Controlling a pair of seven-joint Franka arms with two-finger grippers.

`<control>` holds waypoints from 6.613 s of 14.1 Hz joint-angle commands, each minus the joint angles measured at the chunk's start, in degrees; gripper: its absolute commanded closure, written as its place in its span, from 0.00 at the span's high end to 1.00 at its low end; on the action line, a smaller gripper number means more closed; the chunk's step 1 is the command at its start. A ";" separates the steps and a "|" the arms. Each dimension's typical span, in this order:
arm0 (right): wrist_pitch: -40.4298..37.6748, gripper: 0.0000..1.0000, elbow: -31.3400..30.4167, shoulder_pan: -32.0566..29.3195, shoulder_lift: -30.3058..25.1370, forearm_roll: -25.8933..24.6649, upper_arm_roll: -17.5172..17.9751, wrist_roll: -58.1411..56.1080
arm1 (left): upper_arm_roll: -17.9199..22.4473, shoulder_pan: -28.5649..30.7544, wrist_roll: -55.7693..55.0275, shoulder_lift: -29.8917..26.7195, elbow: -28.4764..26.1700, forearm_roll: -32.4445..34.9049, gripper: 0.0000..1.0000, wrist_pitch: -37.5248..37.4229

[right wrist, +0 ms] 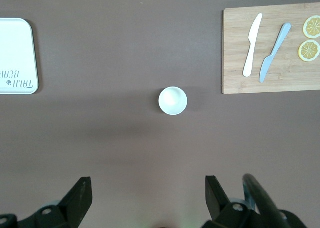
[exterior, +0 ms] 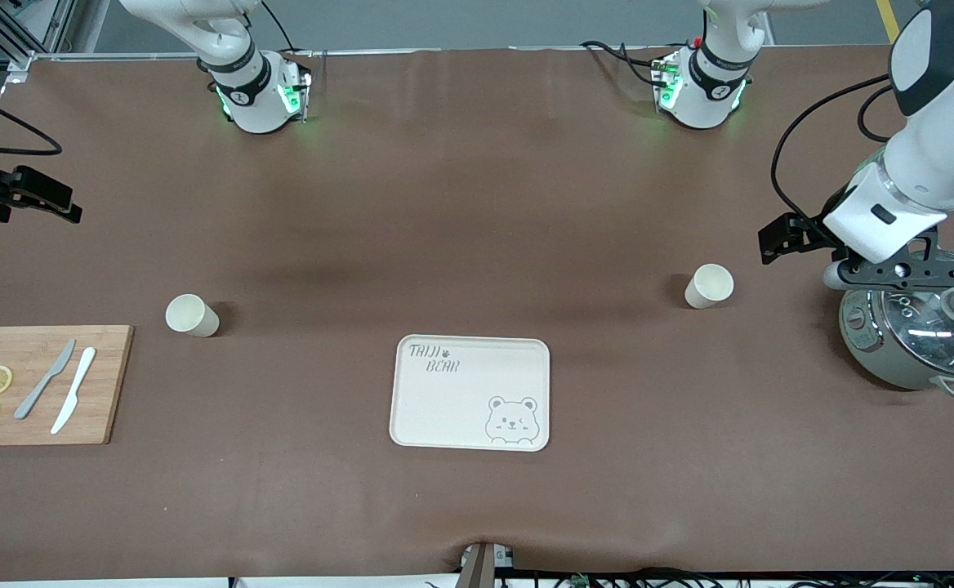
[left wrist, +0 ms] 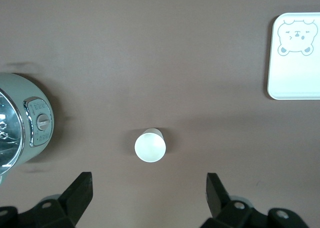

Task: Place white IKEA cup upright on tray with both arms
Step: 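Move the left gripper down over the white cup beside the pot, then close the left gripper around the white cup's rim, then carry the cup toward the tray while the right gripper reaches the other cup, then lower the cup onto the tray while the right gripper grasps the other cup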

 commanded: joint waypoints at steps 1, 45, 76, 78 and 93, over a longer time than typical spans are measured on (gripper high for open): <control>-0.66 1.00 0.06 -0.35 -0.52 -0.79 0.23 -0.79 | -0.44 0.00 -1.11 0.32 1.32 0.51 1.00 -1.47; -0.57 1.00 0.32 -0.79 2.29 -0.62 0.05 -0.70 | -2.37 10.55 16.12 4.80 -52.39 1.03 0.81 63.39; 4.95 1.00 -4.50 -2.73 12.57 -1.14 -0.03 0.00 | -7.47 0.28 -4.44 12.26 -14.45 1.30 0.00 27.30; 8.55 1.00 -7.05 -3.43 12.57 -1.14 0.05 0.00 | -7.30 -1.74 -6.55 15.07 -8.30 1.39 0.00 23.34; 36.32 1.00 -27.44 -6.41 11.87 -1.85 -0.04 -0.18 | 2.00 -23.79 -25.10 35.02 20.28 5.87 0.00 15.84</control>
